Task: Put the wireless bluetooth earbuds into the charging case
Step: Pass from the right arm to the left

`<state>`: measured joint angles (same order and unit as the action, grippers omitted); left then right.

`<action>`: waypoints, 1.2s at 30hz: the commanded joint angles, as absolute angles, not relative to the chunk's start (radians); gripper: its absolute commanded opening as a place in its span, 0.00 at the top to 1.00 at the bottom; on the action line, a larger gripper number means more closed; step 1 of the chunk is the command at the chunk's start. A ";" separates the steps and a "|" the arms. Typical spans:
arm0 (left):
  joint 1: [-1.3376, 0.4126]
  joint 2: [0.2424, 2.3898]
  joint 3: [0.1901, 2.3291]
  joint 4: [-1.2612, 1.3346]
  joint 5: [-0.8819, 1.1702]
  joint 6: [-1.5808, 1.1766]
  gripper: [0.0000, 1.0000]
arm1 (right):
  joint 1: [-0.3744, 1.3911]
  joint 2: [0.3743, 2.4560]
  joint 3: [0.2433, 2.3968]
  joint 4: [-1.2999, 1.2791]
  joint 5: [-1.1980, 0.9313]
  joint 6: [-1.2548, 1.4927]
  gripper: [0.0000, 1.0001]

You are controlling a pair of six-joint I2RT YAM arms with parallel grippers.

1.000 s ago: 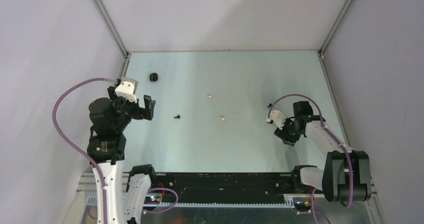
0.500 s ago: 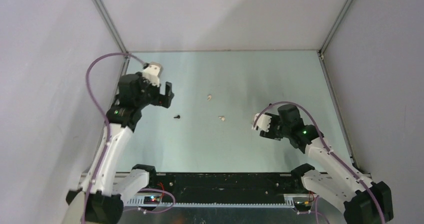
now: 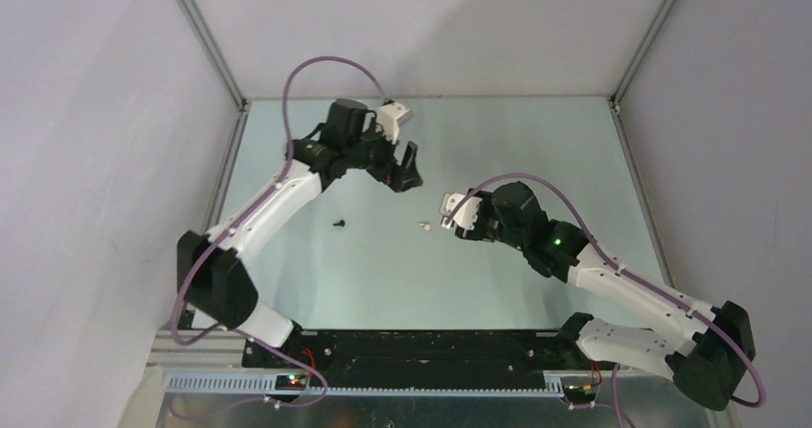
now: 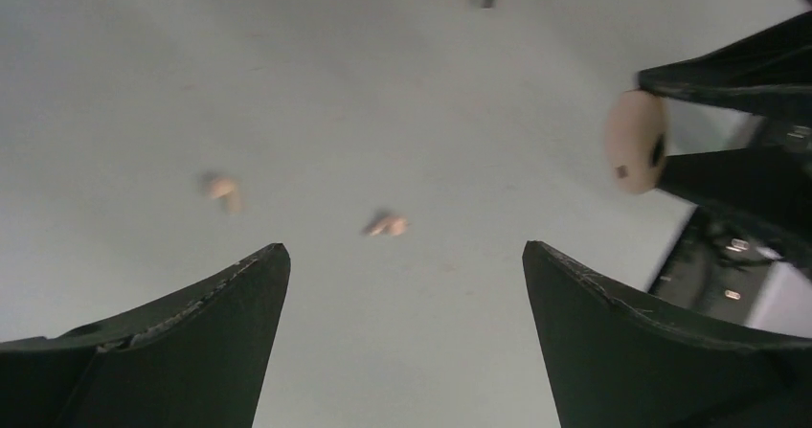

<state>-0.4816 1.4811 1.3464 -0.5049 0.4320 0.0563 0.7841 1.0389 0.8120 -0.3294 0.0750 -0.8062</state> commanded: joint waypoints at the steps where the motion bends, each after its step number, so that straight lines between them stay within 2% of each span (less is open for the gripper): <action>1: -0.542 1.588 1.443 -0.497 0.692 -0.054 0.01 | 0.801 1.023 0.872 -0.279 0.087 -0.720 0.62; 9: -0.617 1.655 1.518 -0.473 0.882 -0.090 0.01 | 0.802 0.953 0.880 -0.304 0.014 -0.668 0.62; 21: -0.693 1.728 1.566 -0.542 0.924 -0.042 0.00 | 0.797 0.913 0.854 -0.291 0.012 -0.667 0.61; 24: -0.705 1.740 1.568 -0.545 0.927 -0.040 0.06 | 0.797 0.901 0.854 -0.293 -0.002 -0.664 0.61; 27: -0.709 1.747 1.575 -0.546 0.928 -0.042 0.17 | 0.797 0.898 0.853 -0.297 -0.023 -0.664 0.61; 32: -0.709 1.746 1.578 -0.547 0.933 -0.041 0.29 | 0.799 0.901 0.854 -0.308 -0.035 -0.666 0.61; 36: -0.709 1.747 1.585 -0.551 0.946 -0.040 0.46 | 0.803 0.904 0.853 -0.309 -0.041 -0.667 0.61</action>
<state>-0.7006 1.7470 1.5318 -0.5491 0.9035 -0.0509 0.7967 0.9150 0.8345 -0.3386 -0.0196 -0.6804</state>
